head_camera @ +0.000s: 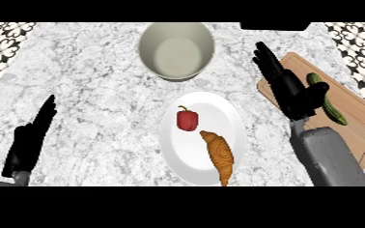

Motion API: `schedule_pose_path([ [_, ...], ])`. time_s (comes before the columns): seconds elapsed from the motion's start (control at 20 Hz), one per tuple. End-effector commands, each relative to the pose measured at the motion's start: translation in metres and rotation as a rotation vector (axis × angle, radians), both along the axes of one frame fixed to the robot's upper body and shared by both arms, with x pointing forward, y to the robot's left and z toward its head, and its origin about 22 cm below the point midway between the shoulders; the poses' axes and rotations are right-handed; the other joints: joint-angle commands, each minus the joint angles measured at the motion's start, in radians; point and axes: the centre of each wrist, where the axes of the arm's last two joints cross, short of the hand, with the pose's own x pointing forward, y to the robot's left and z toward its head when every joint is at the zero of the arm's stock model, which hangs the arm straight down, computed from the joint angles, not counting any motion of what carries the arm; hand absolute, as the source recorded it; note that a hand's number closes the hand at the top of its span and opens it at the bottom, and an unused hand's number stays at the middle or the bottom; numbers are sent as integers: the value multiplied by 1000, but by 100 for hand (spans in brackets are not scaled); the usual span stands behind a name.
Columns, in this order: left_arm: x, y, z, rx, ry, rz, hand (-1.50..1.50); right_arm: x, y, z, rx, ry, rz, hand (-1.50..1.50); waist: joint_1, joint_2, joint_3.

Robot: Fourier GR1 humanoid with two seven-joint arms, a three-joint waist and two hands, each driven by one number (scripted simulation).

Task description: Pick the croissant from the plate and place it in the bowl

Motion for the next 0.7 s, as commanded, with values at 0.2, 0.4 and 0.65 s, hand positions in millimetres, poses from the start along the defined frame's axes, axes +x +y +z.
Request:
schedule_pose_path([
  [0.2, 30, -76, 39, -195, -177, -359, 0, -36, 43, 7, -115, -193, -78, 150, -75, -16, 10],
  [0.4, 28, -120, 37, -317, -185, -470, 0, -59, 27, -36, -466, -174, -207, 150, -84, -11, 9],
  [0.65, 32, -135, 59, -314, -172, -526, 0, -84, 64, -55, -543, -234, -183, -150, -30, -4, 12],
])
